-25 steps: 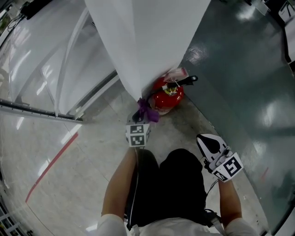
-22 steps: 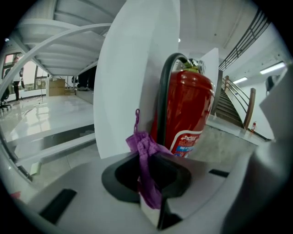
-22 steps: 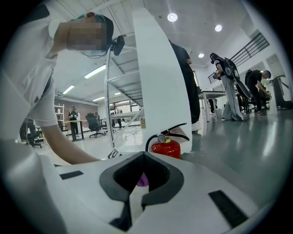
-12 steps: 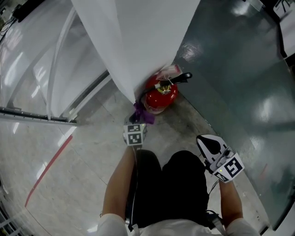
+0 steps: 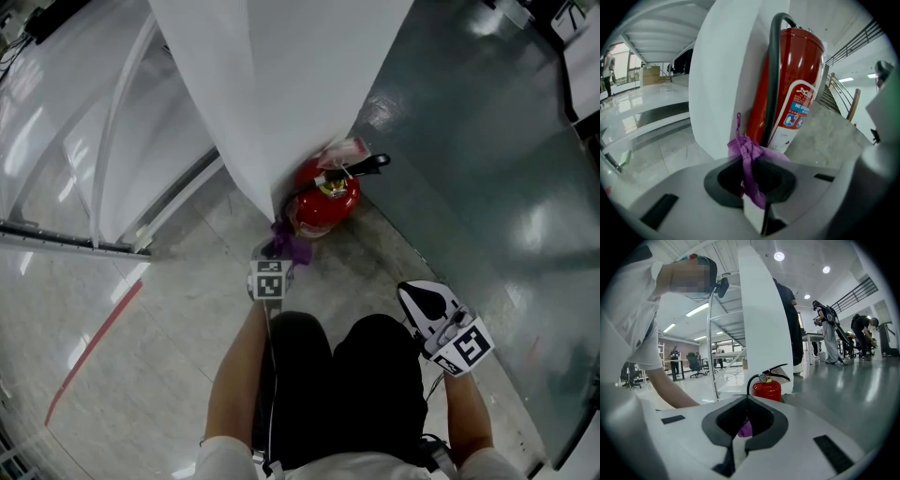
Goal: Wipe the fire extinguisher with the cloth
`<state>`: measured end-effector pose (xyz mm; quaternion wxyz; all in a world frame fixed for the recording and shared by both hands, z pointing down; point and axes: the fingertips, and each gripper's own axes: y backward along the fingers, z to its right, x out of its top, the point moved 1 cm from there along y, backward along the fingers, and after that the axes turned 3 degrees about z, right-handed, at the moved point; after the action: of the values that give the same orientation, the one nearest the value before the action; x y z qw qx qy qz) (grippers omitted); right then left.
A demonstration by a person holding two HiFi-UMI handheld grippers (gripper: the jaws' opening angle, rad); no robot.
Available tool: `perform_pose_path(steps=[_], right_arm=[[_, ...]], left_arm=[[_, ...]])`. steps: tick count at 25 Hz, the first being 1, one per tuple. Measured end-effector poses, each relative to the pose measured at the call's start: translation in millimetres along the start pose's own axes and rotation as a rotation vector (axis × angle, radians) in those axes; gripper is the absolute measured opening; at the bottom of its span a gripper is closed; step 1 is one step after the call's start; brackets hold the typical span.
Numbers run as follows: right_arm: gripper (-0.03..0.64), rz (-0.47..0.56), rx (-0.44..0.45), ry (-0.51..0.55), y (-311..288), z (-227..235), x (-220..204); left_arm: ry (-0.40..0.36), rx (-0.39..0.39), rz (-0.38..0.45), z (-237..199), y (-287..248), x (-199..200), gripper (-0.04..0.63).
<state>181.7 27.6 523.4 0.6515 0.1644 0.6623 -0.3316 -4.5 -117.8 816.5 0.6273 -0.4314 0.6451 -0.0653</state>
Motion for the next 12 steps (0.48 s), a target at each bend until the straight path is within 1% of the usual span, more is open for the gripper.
perform_pose_path(steps=[3, 5, 8, 10, 12], right_arm=[[0.012, -0.005, -0.013, -0.009, -4, 1, -4], [0.012, -0.001, -0.039, -0.025, -10, 4, -6], [0.012, 0.0, -0.085, -0.064, -28, 13, -10], [0.012, -0.008, -0.1, -0.097, -45, 19, -14], [0.012, -0.048, -0.11, -0.118, -68, 27, -23]], left_arm=[[0.022, -0.024, -0.027, 3, -2, -9, 0.054], [0.026, -0.027, -0.023, 2, -1, -8, 0.054], [-0.002, -0.036, -0.005, 1, 0, -1, 0.054], [-0.028, -0.049, -0.013, 6, 3, 1, 0.054], [-0.036, -0.059, -0.02, 10, 3, 1, 0.054]])
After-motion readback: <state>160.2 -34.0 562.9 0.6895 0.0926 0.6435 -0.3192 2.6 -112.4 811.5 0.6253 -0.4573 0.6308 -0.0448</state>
